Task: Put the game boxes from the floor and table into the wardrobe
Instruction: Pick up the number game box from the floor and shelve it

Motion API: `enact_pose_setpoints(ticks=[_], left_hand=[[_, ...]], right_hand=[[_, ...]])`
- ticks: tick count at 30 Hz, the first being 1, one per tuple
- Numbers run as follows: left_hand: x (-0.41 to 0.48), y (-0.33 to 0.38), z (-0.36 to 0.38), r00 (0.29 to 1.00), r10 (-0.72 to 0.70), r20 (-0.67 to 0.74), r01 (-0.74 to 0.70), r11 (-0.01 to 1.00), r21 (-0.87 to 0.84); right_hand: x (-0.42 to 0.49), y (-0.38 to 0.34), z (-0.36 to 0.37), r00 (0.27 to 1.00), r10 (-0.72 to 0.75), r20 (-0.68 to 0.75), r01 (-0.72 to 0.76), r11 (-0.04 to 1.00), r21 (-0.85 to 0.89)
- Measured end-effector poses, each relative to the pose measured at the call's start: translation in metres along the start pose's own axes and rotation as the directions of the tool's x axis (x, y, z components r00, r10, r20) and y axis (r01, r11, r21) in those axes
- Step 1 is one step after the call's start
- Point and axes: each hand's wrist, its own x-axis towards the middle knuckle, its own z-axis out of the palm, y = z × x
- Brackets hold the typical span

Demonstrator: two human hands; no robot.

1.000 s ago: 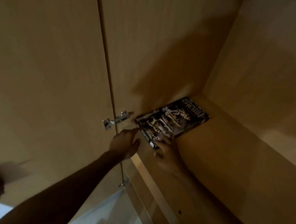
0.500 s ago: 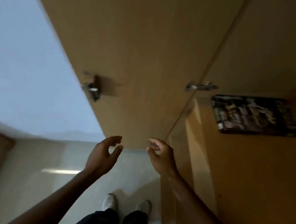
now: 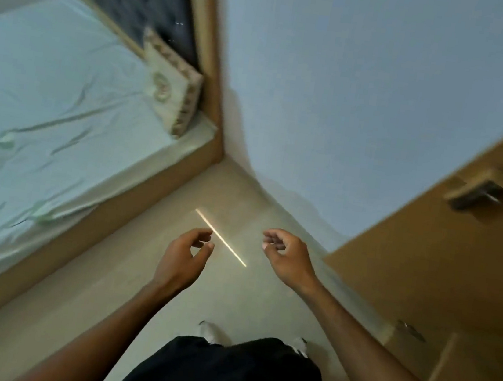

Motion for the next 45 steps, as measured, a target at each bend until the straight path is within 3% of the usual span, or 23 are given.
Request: enact_pose_setpoints(ticks=[4, 9, 15, 17, 22, 28, 31, 34, 38, 45], left_hand=[[-0.005, -0.058, -0.080, 0.976, -0.131, -0.173, 0.121, 0.990, -0.069], [-0.025, -0.117, -0.161, 0.846, -0.332, -0.417, 0.265, 0.941, -0.212], [-0.050, -0.186, -0.254, 0.591, -0.544, -0.595, 0.338, 0.837, -0.430], [-0.055, -0.202, -0.280, 0.544, -0.578, -0.608, 0.356, 0.815, -0.457], [-0.080, -0.249, -0.357, 0.293, -0.710, -0.641, 0.359, 0.703, -0.614], [-0.125, -0.297, -0.424, -0.012, -0.806, -0.592, 0.215, 0.576, -0.789], [-0.156, -0.330, -0.458, -0.160, -0.820, -0.549, 0.151, 0.529, -0.835], [-0.186, -0.364, -0.490, -0.259, -0.812, -0.523, 0.114, 0.512, -0.851], [-0.247, -0.426, -0.547, -0.328, -0.803, -0.497, 0.081, 0.500, -0.862], [-0.369, -0.531, -0.664, -0.416, -0.778, -0.471, 0.063, 0.492, -0.868]], right_hand=[[0.031, -0.068, 0.084, 0.973, -0.119, 0.196, 0.132, 0.990, -0.056], [0.064, -0.138, 0.192, 0.860, -0.218, 0.461, 0.306, 0.944, -0.124], [0.088, -0.228, 0.341, 0.615, -0.245, 0.750, 0.504, 0.853, -0.135], [0.092, -0.255, 0.383, 0.545, -0.266, 0.795, 0.560, 0.821, -0.109], [0.081, -0.326, 0.515, 0.254, -0.240, 0.937, 0.718, 0.696, -0.016], [0.035, -0.392, 0.650, -0.037, -0.189, 0.981, 0.813, 0.566, 0.139], [-0.003, -0.414, 0.722, -0.135, -0.153, 0.979, 0.817, 0.542, 0.197], [-0.043, -0.432, 0.781, -0.212, -0.132, 0.968, 0.816, 0.522, 0.249], [-0.109, -0.458, 0.879, -0.284, -0.116, 0.952, 0.808, 0.505, 0.303], [-0.236, -0.509, 1.030, -0.342, -0.120, 0.932, 0.791, 0.498, 0.354]])
